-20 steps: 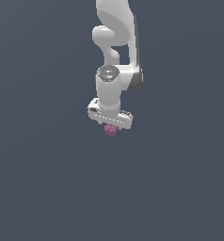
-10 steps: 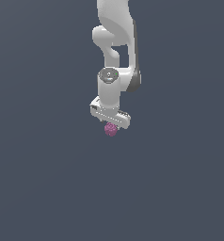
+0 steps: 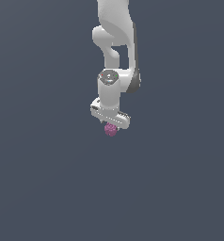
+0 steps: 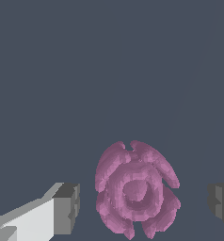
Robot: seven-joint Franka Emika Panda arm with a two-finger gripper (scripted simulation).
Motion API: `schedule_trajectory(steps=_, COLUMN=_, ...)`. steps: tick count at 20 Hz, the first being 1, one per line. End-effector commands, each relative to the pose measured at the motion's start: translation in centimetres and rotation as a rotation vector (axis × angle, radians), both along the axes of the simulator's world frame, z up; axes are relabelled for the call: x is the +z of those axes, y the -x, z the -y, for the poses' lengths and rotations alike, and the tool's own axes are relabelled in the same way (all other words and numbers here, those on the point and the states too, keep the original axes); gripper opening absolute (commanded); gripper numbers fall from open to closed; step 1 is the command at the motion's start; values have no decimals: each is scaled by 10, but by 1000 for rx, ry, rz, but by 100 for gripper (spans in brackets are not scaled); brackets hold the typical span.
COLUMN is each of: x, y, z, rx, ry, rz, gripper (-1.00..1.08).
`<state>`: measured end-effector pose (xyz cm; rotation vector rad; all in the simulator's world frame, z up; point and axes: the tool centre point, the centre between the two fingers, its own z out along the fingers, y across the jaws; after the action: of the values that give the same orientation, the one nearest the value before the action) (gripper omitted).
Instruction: Pick up the object and move it to a goal position.
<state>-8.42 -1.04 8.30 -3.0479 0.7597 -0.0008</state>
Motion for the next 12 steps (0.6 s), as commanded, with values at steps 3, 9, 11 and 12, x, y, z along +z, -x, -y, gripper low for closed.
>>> schedule_trajectory(steps=3, x=-17, y=1, z=0, rx=-2, ry=0, rz=-1, gripper=100)
schedule_trajectory(steps=9, x=-40, y=2, z=0, rx=-4, ry=0, rz=-1, gripper=100)
schedule_trajectory(steps=11, x=-43, y=1, z=0, rx=-4, ry=0, rz=-1, gripper=100)
schedule_trajectory(steps=12, x=-44, y=1, z=0, rx=-4, ry=0, rz=-1, gripper=100)
